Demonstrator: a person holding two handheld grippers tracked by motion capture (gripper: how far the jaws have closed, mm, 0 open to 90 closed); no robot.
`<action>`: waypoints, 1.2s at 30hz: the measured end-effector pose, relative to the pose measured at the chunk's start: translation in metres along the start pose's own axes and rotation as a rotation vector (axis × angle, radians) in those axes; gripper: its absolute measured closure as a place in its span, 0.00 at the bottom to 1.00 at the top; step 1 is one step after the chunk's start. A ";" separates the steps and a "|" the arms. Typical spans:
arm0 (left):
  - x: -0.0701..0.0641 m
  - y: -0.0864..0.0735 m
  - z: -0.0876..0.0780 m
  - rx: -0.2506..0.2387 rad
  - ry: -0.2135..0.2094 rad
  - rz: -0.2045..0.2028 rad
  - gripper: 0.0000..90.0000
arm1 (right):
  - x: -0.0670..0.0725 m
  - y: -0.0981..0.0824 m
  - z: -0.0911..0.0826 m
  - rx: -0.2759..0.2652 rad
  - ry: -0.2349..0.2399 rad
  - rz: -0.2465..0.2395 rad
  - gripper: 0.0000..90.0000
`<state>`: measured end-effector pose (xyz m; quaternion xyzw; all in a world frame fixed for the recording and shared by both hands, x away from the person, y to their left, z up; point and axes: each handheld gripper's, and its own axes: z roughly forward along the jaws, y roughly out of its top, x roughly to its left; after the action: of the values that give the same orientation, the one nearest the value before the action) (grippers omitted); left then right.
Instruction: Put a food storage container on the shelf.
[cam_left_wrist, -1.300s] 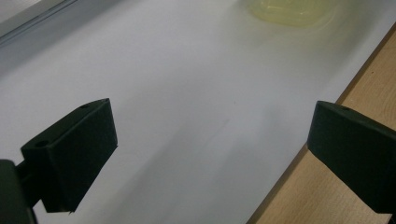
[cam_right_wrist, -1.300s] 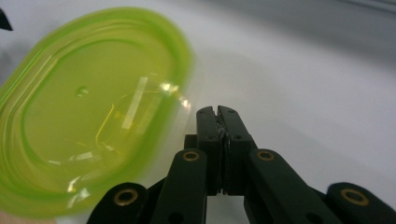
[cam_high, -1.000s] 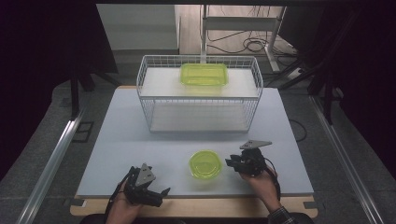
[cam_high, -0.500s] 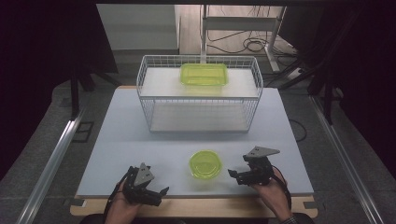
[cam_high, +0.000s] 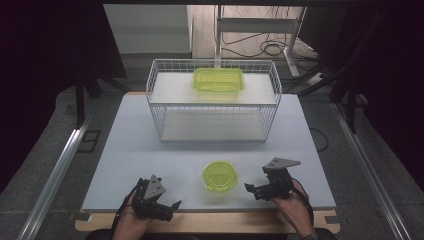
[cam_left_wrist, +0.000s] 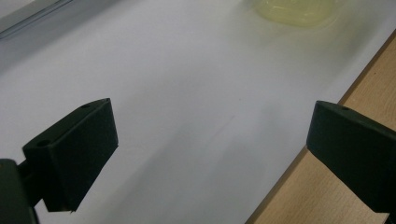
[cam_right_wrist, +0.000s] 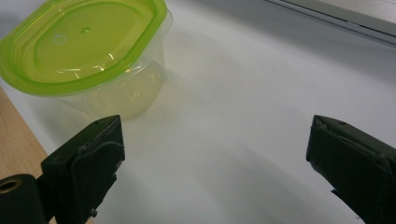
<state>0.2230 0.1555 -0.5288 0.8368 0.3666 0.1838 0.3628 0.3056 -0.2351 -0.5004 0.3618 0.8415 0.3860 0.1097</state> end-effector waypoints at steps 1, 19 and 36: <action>0.000 0.000 0.000 0.000 0.000 0.001 0.02 | 0.000 0.001 0.000 0.002 0.006 0.008 0.05; -0.001 0.000 0.002 0.010 0.003 0.011 0.02 | 0.005 0.027 -0.001 -0.003 0.076 0.079 0.13; -0.002 0.000 0.003 0.018 0.006 0.017 0.02 | 0.000 0.050 0.015 0.021 0.224 0.174 0.51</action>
<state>0.2234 0.1527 -0.5309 0.8426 0.3621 0.1863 0.3524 0.3390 -0.2048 -0.4735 0.3893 0.8179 0.4231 -0.0227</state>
